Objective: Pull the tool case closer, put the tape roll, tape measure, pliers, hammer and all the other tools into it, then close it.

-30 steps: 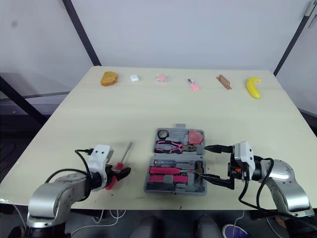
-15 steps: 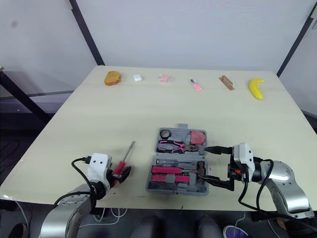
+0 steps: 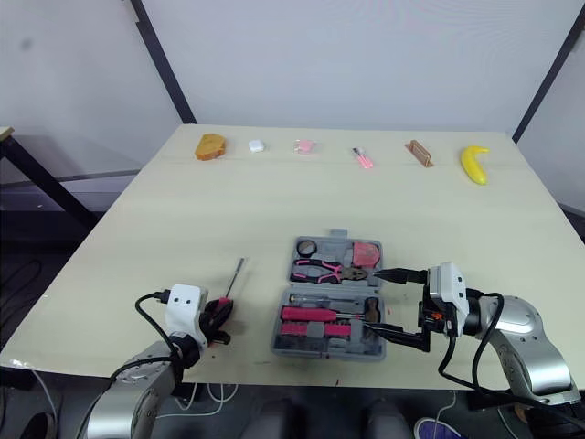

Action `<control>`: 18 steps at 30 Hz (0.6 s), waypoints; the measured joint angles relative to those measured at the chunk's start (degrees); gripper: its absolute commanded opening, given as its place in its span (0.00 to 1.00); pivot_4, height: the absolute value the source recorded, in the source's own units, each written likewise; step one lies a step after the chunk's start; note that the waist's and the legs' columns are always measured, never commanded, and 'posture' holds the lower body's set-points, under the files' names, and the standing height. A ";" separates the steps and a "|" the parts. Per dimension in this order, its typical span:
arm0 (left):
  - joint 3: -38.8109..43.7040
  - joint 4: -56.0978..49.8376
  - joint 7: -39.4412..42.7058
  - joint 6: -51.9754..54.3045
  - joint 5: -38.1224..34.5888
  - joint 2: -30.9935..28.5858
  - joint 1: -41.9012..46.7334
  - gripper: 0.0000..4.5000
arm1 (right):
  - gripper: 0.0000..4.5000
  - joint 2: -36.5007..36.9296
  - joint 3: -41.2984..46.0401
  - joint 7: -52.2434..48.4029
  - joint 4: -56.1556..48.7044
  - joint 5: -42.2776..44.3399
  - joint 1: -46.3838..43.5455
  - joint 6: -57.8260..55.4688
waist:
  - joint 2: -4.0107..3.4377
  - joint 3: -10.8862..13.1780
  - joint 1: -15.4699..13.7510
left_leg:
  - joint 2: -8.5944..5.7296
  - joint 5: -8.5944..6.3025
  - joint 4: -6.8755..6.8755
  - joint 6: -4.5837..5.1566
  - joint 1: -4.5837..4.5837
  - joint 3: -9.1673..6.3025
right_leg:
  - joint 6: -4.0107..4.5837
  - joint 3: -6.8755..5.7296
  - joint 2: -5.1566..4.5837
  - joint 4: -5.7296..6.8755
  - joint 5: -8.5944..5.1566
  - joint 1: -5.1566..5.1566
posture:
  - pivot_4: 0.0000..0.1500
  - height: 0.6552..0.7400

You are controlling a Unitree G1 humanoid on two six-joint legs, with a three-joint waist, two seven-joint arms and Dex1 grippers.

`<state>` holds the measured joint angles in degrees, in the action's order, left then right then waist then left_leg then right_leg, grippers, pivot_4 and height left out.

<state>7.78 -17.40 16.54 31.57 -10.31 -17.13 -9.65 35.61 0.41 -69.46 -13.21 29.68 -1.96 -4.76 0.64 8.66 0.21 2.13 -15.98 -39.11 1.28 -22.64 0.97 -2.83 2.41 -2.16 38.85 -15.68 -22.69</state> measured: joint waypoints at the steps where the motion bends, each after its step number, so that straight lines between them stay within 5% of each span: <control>1: 0.00 0.00 0.06 -0.05 0.01 -0.06 -0.01 0.14 | 1.00 0.00 0.00 0.04 -0.07 0.00 0.01 -0.04 | 0.00 0.00 0.00 | 0.00 0.00 0.00 0.00 0.00 0.00 | 0.00 0.00 0.01 0.00 0.00 0.00 | 1.00 1.00; 6: -0.45 -0.39 3.08 -0.81 -0.12 -2.96 -1.04 0.14 | 1.00 0.00 0.00 -0.02 -0.16 0.06 -0.01 -0.36 | 0.07 0.04 0.27 | 0.02 0.00 0.00 0.00 -0.01 0.00 | 0.01 0.01 0.09 -0.02 -0.01 -0.01 | 1.00 1.00; 18: -2.75 -9.44 27.82 -0.70 -6.76 -26.71 1.63 0.14 | 1.00 1.51 0.61 -2.39 0.74 1.38 -0.24 -0.89 | 0.27 0.21 0.34 | 0.09 0.00 0.01 0.00 -0.04 0.02 | 0.03 0.01 0.07 -0.08 -0.02 -0.02 | 1.00 1.00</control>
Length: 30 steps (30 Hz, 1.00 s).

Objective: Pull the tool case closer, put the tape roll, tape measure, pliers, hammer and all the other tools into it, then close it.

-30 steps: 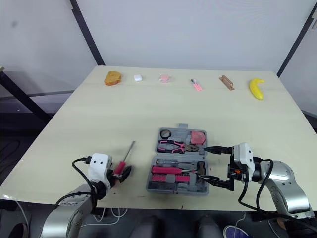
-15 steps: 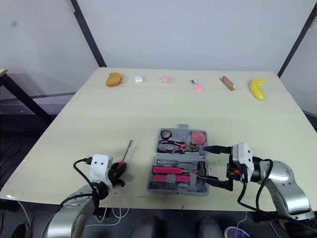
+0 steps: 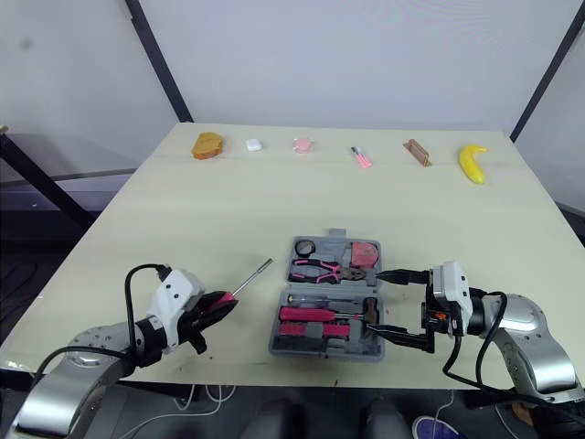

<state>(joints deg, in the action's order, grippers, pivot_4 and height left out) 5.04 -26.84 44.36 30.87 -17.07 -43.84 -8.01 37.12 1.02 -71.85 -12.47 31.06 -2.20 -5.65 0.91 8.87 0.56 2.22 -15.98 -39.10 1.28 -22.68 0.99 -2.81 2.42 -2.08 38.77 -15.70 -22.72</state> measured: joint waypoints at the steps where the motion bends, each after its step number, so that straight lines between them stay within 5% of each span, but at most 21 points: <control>1: -0.59 -0.14 1.11 0.00 -0.15 -0.68 0.54 0.14 | 1.00 0.05 0.05 -0.14 0.00 0.05 0.04 0.00 | -0.01 0.01 0.03 | 0.00 0.00 0.00 0.00 0.00 0.01 | 0.00 0.01 0.01 0.00 0.00 0.00 | 1.00 1.00; 6: -7.57 0.04 10.76 0.08 -1.10 -6.22 9.26 0.14 | 1.00 0.90 1.65 -0.24 -0.02 0.32 1.48 0.10 | 0.02 0.09 -0.17 | -0.07 0.00 0.00 0.00 -0.02 0.00 | -0.01 0.00 0.08 -0.01 -0.01 -0.01 | 1.00 1.00; 13: -21.65 4.43 18.87 0.40 3.17 -6.46 23.25 0.14 | 1.00 1.51 3.44 0.07 -0.18 0.34 4.20 0.80 | 0.03 0.13 0.17 | -0.07 0.00 0.00 0.00 -0.08 0.04 | -0.01 0.10 0.28 0.00 -0.01 -0.08 | 1.00 1.00; 30: -38.21 5.76 21.02 10.38 10.80 0.15 34.43 0.14 | 1.00 4.95 7.97 0.60 -2.48 0.16 11.43 1.24 | 0.07 0.16 -0.06 | -0.08 0.00 -0.05 0.01 -0.11 0.02 | -0.05 0.15 0.33 0.01 -0.04 -0.08 | 1.00 1.00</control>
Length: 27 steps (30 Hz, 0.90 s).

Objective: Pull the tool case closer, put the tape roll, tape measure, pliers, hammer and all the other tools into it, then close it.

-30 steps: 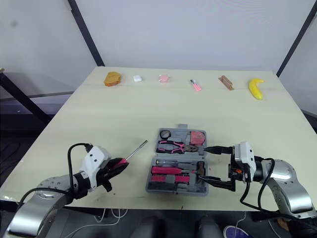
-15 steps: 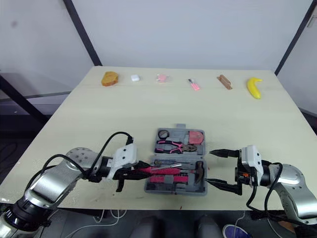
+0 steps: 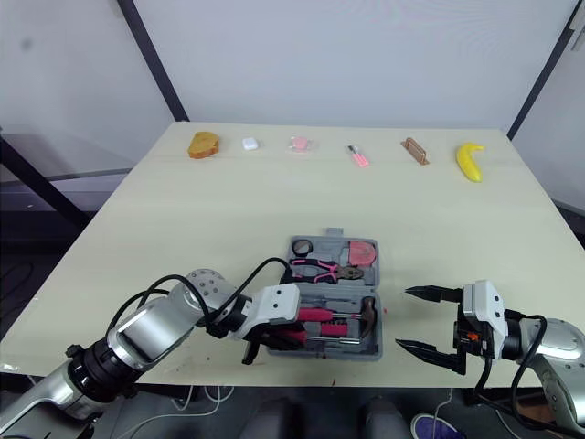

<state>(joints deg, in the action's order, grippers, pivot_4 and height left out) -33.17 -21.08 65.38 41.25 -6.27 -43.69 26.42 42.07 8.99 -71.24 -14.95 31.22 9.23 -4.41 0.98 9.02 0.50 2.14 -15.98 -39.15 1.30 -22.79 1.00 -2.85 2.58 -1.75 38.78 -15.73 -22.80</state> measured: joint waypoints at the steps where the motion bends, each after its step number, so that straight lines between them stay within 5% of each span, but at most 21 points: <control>1: -0.62 0.11 -0.38 0.68 0.34 0.81 0.49 0.14 | 1.00 0.02 0.00 -0.09 -0.02 -0.05 -0.05 0.01 | 0.02 0.01 -0.10 | 0.00 0.00 -0.02 0.00 -0.02 -0.01 | -0.01 -0.01 0.00 -0.01 0.00 0.00 | 1.00 1.00; 27: -8.26 4.94 1.37 1.75 5.84 7.60 6.17 0.14 | 1.00 -0.27 0.47 -0.29 0.21 -1.01 3.78 2.56 | 0.02 0.01 -0.19 | -0.01 0.00 -0.05 0.00 -0.01 -0.02 | -0.01 0.01 0.00 0.02 0.00 0.01 | 1.00 1.00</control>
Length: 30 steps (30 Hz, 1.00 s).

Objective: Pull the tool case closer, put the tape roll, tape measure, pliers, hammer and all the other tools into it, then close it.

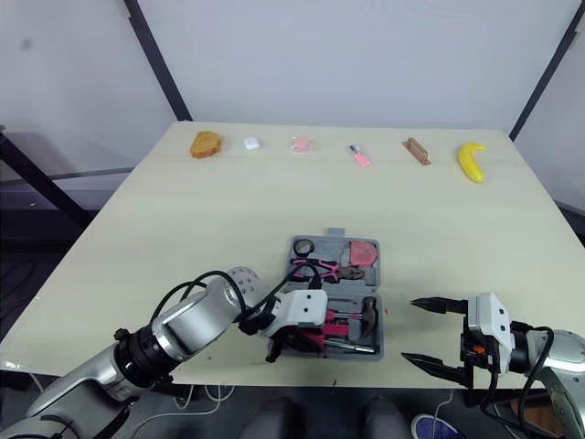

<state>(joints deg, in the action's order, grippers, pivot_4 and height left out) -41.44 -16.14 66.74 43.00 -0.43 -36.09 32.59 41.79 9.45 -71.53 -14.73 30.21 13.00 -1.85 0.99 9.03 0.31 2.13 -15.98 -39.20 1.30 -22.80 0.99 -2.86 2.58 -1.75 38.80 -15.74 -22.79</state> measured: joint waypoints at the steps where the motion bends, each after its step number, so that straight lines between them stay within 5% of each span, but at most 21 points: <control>1: 0.01 0.24 0.00 0.05 0.16 0.22 0.02 0.14 | 1.00 -0.17 -0.01 0.23 -0.01 -0.03 0.02 0.00 | 0.00 0.00 -0.02 | 0.00 0.00 0.00 0.00 0.00 0.00 | 0.00 0.00 0.00 0.00 0.00 0.00 | 1.00 1.00; 4: 0.18 0.72 0.11 0.28 0.16 0.56 0.03 0.14 | 1.00 -0.23 -0.02 0.67 -0.19 -0.06 0.02 -0.01 | 0.00 0.00 -0.10 | 0.00 0.00 0.00 0.00 0.00 0.00 | 0.00 0.00 0.00 0.00 0.00 0.00 | 1.00 1.00; 12: 0.61 0.56 -0.28 0.27 -0.35 1.57 -0.04 0.92 | 1.00 -0.26 -0.11 0.83 -0.39 -0.06 -0.35 -0.04 | -0.01 -0.01 -0.29 | 0.00 0.00 -0.02 0.00 0.01 0.01 | 0.00 0.01 -0.01 0.02 0.00 0.01 | 1.00 1.00; 14: 0.64 0.47 -0.40 0.26 -0.37 1.59 -0.06 0.99 | 1.00 -0.26 -0.14 0.83 -0.39 -0.06 -0.42 -0.04 | -0.01 -0.01 -0.29 | 0.00 0.00 -0.02 0.00 0.02 0.00 | 0.00 0.01 0.00 0.03 0.00 0.01 | 1.00 1.00; 22: 5.96 -0.68 0.51 2.38 -5.93 0.82 -0.78 0.99 | 1.00 -0.64 -0.70 0.85 -0.22 -0.57 -1.41 -0.04 | -0.01 -0.01 -0.27 | 0.01 0.00 -0.02 0.00 0.02 -0.02 | 0.00 -0.01 0.00 0.03 0.00 0.01 | 1.00 1.00; 25: 9.93 -0.39 0.77 -4.04 -7.95 0.70 -2.75 0.83 | 1.00 -0.81 -0.87 0.87 -0.13 -0.59 -1.91 -0.04 | -0.01 -0.01 -0.24 | 0.01 0.00 -0.02 0.00 0.02 -0.01 | 0.01 0.00 -0.01 0.03 0.00 0.01 | 1.00 1.00; 29: 12.54 2.02 1.33 -12.54 -8.97 0.72 -5.62 0.35 | 1.00 -0.86 -1.11 0.87 0.00 -0.59 -2.17 -0.04 | -0.02 -0.01 -0.28 | 0.01 0.00 -0.02 0.00 0.02 0.00 | 0.01 -0.01 -0.02 0.02 0.01 0.01 | 1.00 1.00; 30: 12.92 2.38 1.62 -13.52 -9.25 0.81 -5.91 0.31 | 1.00 -0.87 -1.17 0.87 0.00 -0.59 -2.20 -0.04 | -0.02 -0.01 -0.28 | 0.01 0.00 -0.02 0.00 0.02 0.00 | 0.01 0.00 -0.02 0.03 0.01 0.01 | 1.00 1.00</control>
<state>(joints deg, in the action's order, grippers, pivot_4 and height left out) -28.52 -13.76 68.36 29.48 -9.68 -35.28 26.68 40.92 8.28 -70.66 -14.73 29.62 10.80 -1.89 0.98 9.02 0.03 2.14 -15.98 -39.23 1.30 -22.77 0.99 -2.85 2.58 -1.77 38.83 -15.73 -22.78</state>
